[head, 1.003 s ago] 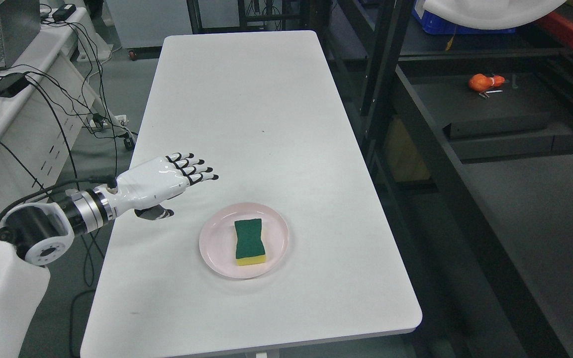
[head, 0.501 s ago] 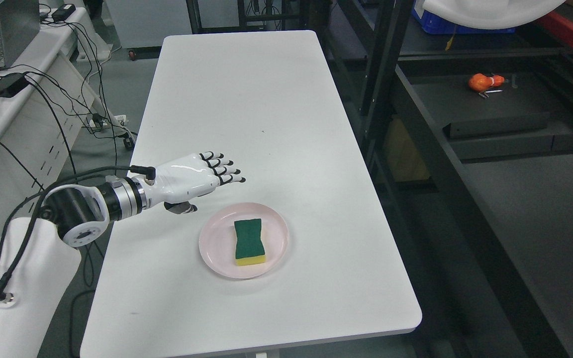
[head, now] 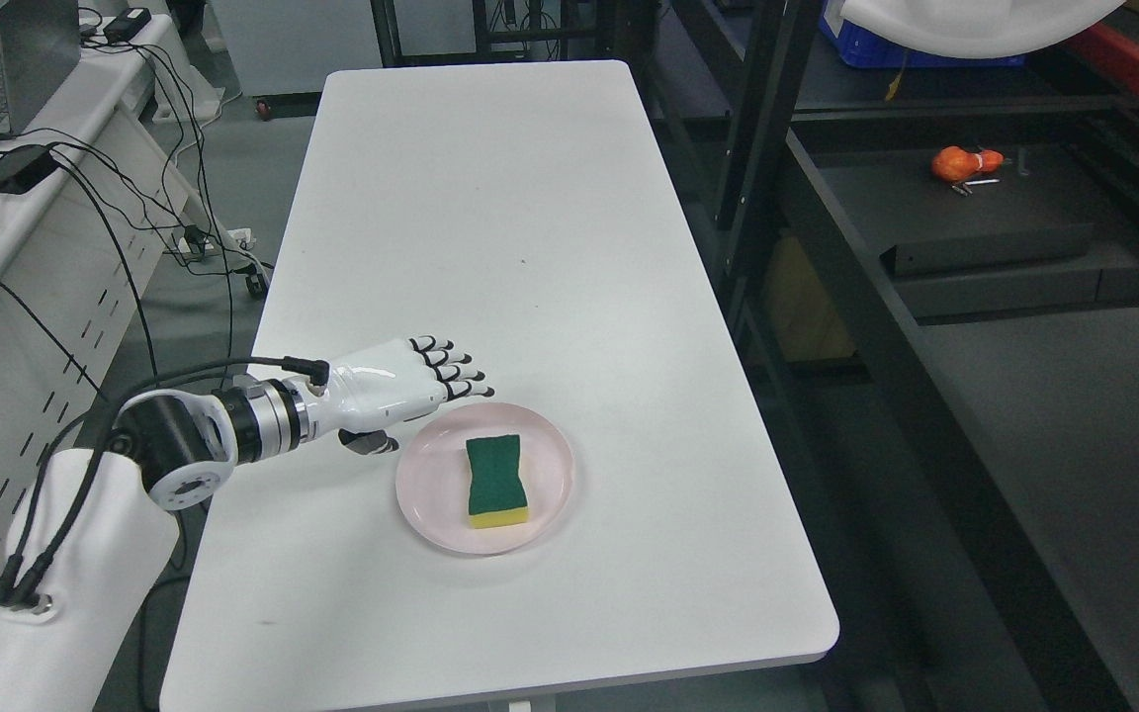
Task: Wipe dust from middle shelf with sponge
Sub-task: 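Lower the left hand onto the green-yellow sponge and close fingers around it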
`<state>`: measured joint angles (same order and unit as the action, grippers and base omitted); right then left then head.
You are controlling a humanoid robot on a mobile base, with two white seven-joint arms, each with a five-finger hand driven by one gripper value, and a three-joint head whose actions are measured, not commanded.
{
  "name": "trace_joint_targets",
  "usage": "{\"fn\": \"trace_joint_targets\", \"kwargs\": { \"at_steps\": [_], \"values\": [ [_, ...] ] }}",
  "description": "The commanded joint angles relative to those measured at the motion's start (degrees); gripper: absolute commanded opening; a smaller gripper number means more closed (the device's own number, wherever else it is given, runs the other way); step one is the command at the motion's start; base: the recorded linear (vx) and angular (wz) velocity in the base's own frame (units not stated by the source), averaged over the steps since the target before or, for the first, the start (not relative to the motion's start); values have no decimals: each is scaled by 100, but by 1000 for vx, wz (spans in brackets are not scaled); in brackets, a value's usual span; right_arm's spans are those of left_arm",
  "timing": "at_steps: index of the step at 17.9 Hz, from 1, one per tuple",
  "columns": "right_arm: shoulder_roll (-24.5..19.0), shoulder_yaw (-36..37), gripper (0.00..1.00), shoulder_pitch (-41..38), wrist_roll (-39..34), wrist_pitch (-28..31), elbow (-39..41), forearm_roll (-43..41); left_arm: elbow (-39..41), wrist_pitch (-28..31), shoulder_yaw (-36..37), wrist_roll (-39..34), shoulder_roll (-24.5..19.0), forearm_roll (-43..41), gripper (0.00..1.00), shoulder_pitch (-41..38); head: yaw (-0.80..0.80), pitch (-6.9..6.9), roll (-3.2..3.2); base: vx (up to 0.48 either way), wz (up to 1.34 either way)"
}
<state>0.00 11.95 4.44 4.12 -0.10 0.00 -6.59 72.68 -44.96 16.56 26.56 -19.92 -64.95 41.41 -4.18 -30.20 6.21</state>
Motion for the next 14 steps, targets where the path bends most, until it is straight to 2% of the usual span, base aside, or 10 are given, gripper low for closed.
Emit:
{"fn": "trace_joint_targets", "kwargs": {
  "at_steps": [1,5,10,14],
  "values": [
    [100,0,100,4,1,414,100,0,-184,-4,409,-2,373,-254,95,77,0,0,0,0,0],
    [100,0,100,-5,1,414,100,0,-474,-4,514,-2,567,-378,95,420,0,0,0,0,0],
    [100,0,100,4,1,414,100,0,-597,-4,779,-2,778,-378,95,421,0,0,0,0,0],
    [100,0,100,-4,1,414,100,0,-562,-4,577,-2,709,-370,95,351,0,0,0,-3,0]
  ]
}}
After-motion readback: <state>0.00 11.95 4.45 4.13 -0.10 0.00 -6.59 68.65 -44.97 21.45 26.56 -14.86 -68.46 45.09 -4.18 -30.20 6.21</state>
